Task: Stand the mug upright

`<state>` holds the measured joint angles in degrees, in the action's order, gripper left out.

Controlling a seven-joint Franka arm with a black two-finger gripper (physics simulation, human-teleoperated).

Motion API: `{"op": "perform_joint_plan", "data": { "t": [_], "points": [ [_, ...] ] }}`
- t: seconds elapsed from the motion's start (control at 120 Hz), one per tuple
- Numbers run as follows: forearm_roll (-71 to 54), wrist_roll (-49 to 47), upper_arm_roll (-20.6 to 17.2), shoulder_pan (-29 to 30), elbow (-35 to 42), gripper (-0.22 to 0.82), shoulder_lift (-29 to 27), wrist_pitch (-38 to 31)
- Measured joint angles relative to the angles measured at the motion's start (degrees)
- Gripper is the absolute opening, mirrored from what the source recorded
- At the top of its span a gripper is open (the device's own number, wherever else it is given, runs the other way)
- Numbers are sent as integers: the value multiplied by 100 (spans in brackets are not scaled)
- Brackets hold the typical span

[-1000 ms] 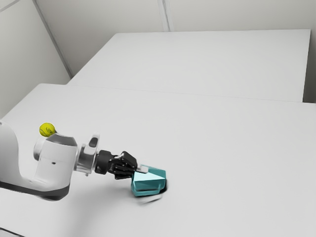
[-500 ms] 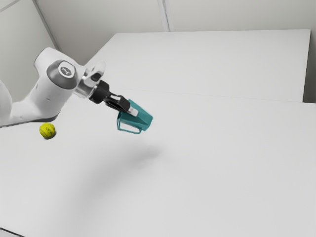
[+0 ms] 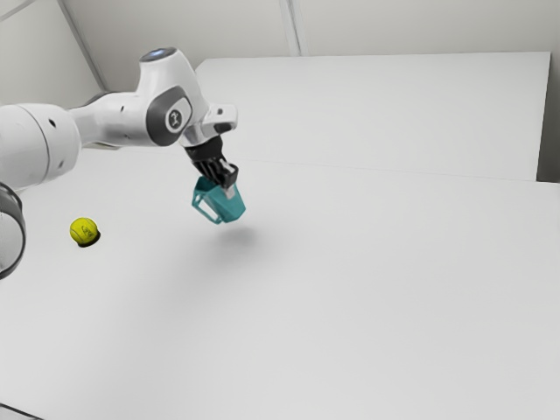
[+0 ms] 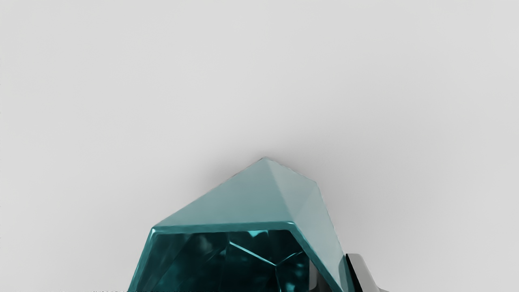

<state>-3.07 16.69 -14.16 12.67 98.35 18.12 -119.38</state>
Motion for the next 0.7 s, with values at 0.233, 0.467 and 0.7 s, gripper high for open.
{"op": "perform_joint_plan", "data": {
  "t": [0.233,0.467,0.7],
  "points": [
    [-828,-1093,167,-300,-543,-18,616,183],
    [-897,-1836,237,-393,-656,-1,816,368],
    [-867,-2370,239,-422,-666,39,804,529]
  ]
}}
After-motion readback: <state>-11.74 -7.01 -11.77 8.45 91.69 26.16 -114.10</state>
